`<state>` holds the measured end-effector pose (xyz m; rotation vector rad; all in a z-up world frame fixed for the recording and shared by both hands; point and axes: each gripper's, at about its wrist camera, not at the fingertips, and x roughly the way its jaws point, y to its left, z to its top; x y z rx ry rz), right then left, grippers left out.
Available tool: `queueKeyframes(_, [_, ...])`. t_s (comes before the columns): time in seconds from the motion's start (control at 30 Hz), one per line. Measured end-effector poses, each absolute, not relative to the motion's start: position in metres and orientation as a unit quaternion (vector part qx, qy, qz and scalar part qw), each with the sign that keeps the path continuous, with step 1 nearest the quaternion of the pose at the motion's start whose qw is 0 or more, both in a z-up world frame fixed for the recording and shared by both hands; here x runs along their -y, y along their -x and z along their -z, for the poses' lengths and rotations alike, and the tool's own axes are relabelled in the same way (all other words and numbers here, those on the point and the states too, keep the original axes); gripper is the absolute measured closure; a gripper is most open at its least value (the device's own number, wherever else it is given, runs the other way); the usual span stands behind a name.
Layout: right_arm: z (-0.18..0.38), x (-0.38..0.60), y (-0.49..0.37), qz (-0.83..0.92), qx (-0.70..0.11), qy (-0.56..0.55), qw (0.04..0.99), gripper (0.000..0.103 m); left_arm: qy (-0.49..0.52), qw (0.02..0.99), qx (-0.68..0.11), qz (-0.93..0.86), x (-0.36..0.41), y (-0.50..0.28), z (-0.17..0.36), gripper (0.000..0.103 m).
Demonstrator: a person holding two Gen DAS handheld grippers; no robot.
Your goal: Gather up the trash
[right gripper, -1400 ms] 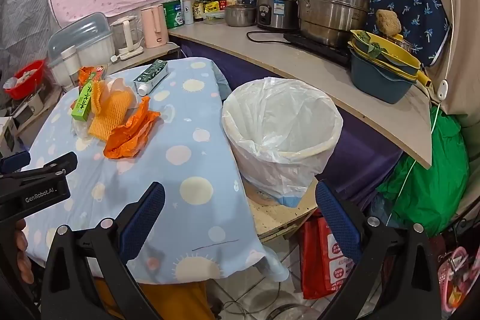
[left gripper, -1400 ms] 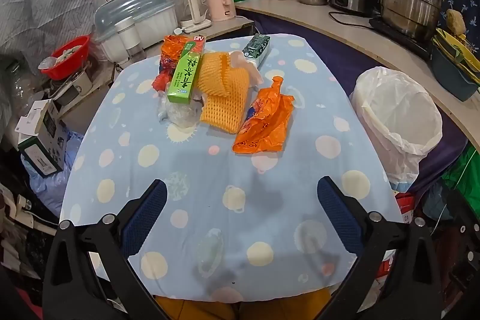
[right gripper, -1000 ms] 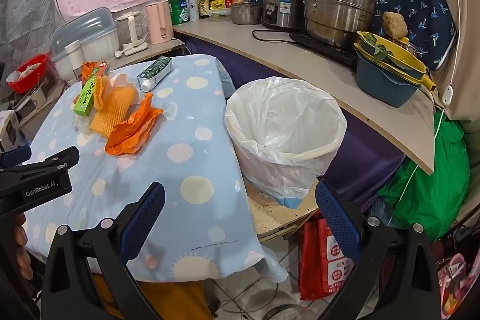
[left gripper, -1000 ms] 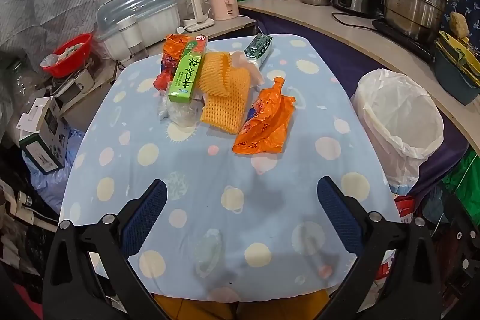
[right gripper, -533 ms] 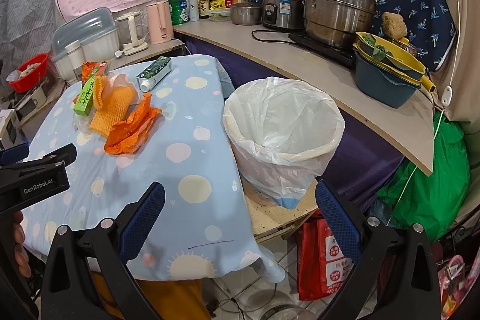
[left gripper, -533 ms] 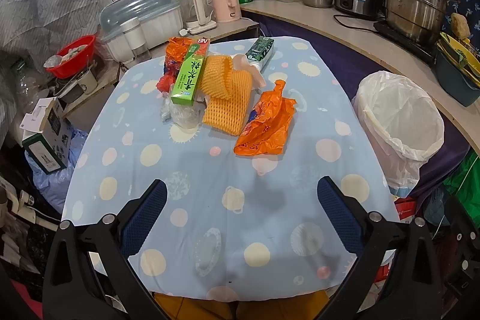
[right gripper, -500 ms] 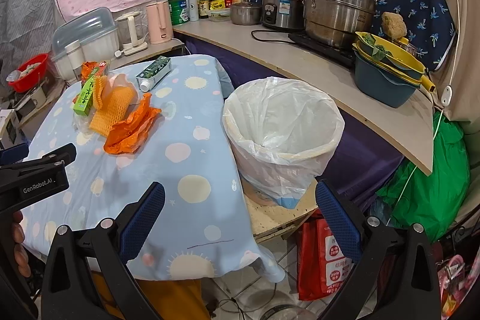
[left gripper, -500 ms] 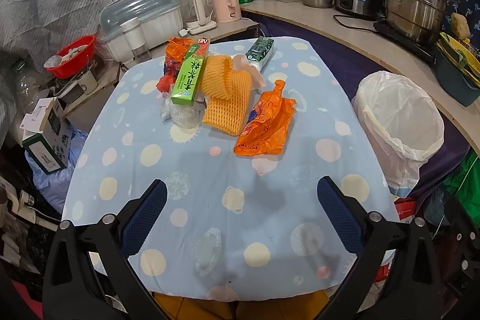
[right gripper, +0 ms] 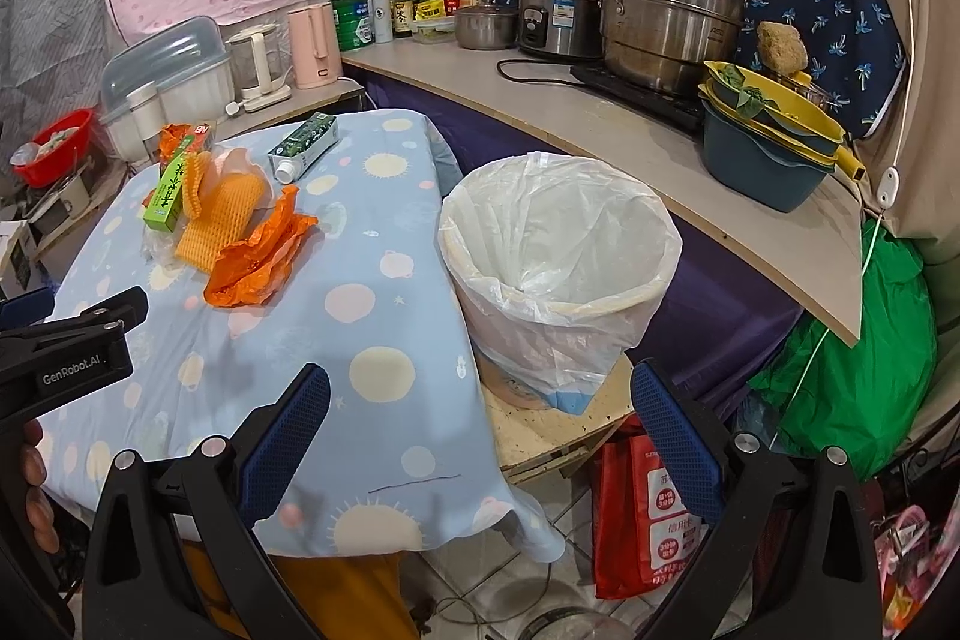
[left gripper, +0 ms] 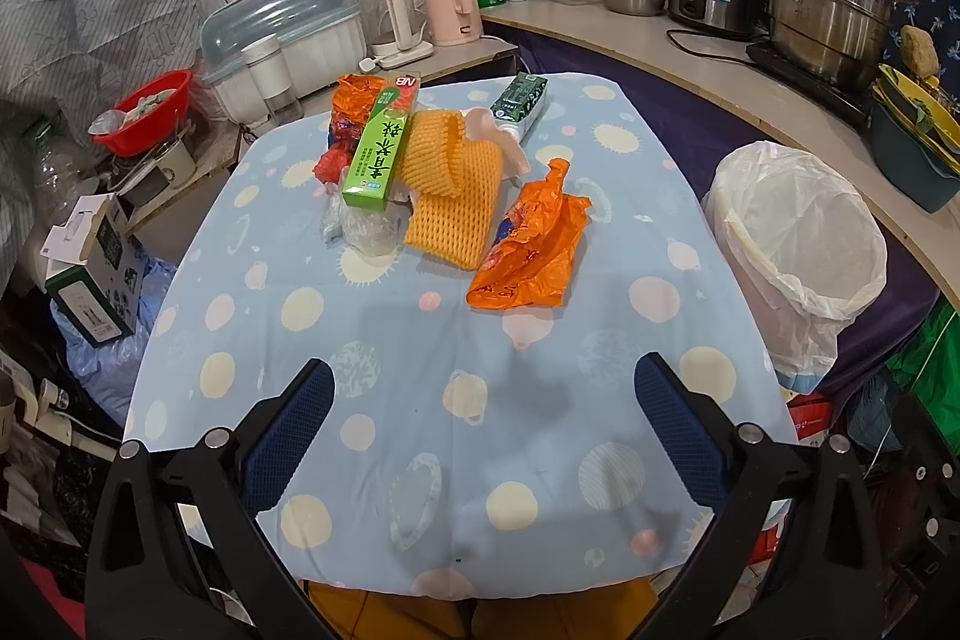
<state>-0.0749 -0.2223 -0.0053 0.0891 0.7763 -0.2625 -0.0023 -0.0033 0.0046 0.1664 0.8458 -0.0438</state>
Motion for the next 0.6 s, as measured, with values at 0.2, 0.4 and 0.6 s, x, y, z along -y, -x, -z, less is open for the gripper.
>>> queueKeyframes(0.2, [0.0053, 0.2218, 0.0747, 0.128, -0.377, -0.044, 0.916, 0.007, -0.081, 0.908, -0.410, 0.022, 0.0029, 0.0030, -0.0048, 0.007])
queueKeyframes(0.4, [0.0060, 0.2202, 0.0750, 0.127, -0.379, -0.043, 0.916, 0.007, -0.081, 0.908, -0.411, 0.022, 0.0039, 0.0059, -0.0043, 0.007])
queueKeyframes(0.6, [0.0062, 0.2201, 0.0752, 0.127, -0.378, -0.043, 0.916, 0.007, -0.081, 0.907, -0.412, 0.021, 0.0046, 0.0077, -0.0038, 0.007])
